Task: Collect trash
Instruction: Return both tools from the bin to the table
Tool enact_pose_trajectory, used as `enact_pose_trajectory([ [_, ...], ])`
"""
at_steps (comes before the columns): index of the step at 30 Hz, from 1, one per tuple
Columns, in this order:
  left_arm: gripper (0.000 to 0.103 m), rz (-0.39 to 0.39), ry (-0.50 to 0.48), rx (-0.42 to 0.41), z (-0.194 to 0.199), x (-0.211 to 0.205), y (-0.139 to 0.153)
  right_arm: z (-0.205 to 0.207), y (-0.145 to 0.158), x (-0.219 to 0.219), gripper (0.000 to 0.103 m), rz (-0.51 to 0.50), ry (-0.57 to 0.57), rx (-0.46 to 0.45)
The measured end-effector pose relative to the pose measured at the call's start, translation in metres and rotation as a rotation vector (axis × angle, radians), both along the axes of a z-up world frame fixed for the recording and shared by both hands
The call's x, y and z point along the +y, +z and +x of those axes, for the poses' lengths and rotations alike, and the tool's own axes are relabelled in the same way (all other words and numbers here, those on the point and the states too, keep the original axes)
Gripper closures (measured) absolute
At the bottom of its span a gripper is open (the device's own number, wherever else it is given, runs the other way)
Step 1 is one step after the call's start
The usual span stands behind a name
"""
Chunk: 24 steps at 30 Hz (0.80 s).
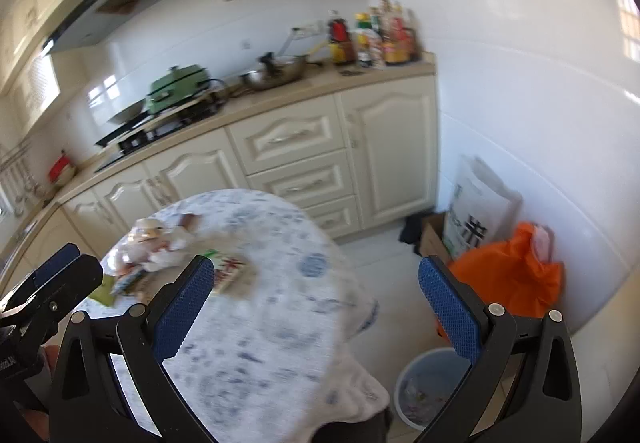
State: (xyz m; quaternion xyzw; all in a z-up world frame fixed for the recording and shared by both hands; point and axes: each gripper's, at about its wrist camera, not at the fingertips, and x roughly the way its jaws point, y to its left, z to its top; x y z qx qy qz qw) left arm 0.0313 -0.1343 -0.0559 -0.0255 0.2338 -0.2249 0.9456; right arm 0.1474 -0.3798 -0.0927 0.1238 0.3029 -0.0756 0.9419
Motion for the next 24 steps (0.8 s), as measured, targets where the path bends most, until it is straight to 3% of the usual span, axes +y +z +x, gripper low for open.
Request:
enact_pose_trajectory([
  [14, 0.001, 0.011, 0.226, -0.067, -0.030, 0.084, 0.020, 0.035, 0.024, 0.111, 0.000, -0.092, 0.172, -0.064],
  [19, 0.001, 0.051, 0.310, -0.066, -0.032, 0.117, 0.008, 0.048, 0.018, 0.143, 0.000, -0.139, 0.223, -0.041],
  [24, 0.001, 0.076, 0.362, -0.005, -0.014, 0.139, -0.014, 0.064, -0.006, 0.154, 0.000, -0.147, 0.228, 0.020],
])
